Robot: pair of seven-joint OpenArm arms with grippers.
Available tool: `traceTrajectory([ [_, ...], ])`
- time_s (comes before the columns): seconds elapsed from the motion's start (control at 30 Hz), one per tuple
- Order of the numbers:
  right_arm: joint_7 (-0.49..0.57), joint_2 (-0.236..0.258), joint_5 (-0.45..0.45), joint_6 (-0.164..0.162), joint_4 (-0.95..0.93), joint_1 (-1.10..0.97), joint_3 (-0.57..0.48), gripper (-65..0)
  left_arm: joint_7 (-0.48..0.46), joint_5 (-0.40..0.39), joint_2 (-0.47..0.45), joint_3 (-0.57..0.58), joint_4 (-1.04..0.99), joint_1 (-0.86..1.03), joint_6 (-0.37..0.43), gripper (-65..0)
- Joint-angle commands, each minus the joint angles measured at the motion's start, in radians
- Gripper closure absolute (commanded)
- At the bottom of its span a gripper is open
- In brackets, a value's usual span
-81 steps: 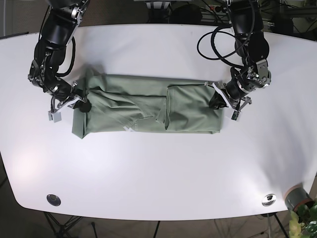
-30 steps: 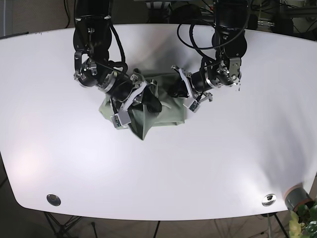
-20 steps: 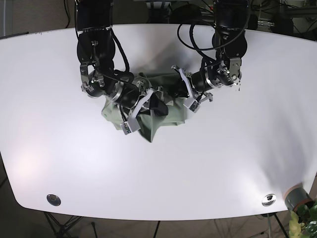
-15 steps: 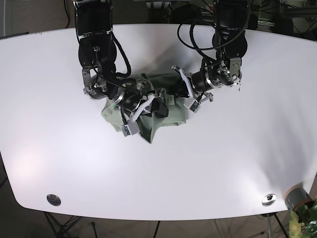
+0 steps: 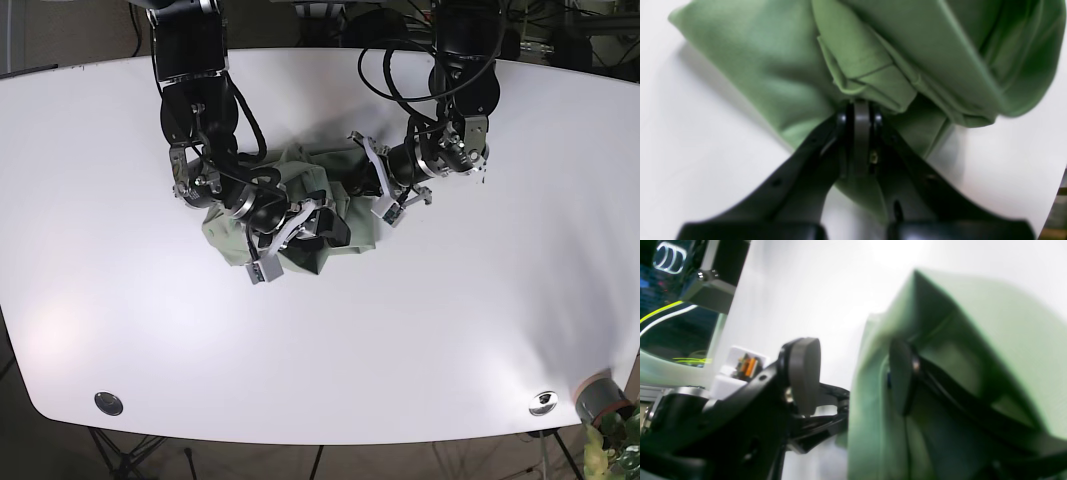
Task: Fold the T-shirt properly
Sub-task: 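Lift both strip ends with both grippers and fold them toward each other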
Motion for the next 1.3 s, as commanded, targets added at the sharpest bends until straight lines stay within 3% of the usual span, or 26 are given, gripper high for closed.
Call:
traceTrajectory([
  [0.0, 0.023, 0.016, 0.028, 0.021, 0.101, -0.001, 0.003, -31.2, 0.028, 0.028, -0.006, -0.03, 0.066, -0.004, 0.014, -0.7],
  [0.2, 0.026, 0.049, 0.031, 0.025, 0.167, -0.045, 0.023, -31.2, 0.028, -0.043, -0.013, -0.078, 0.161, 0.016, 0.014, -0.8],
  [0.5, 0.025, 0.085, 0.031, 0.025, 0.222, -0.079, 0.039, -31.2, 0.028, -0.046, -0.072, -0.079, 0.172, 0.019, 0.014, -1.0],
  [0.77, 0.025, 0.016, 0.027, 0.025, 0.205, -0.058, -0.067, -31.2, 0.028, -0.049, -0.089, -0.081, 0.129, 0.019, 0.014, -1.0],
  [1.0, 0.028, -0.007, 0.022, 0.023, 0.133, -0.001, -0.104, -31.2, 0.028, -0.049, -0.088, -0.078, 0.132, 0.019, 0.014, -1.0],
  [1.07, 0.026, -0.007, -0.013, 0.018, 0.136, 0.01, -0.101, -31.2, 0.028, -0.046, -0.088, -0.078, 0.132, 0.016, 0.014, -1.0],
  [1.27, 0.002, 0.011, -0.234, 0.015, 0.245, -0.039, -0.113, -31.2, 0.028, -0.045, -0.091, -0.079, 0.132, 0.016, 0.014, -1.1],
])
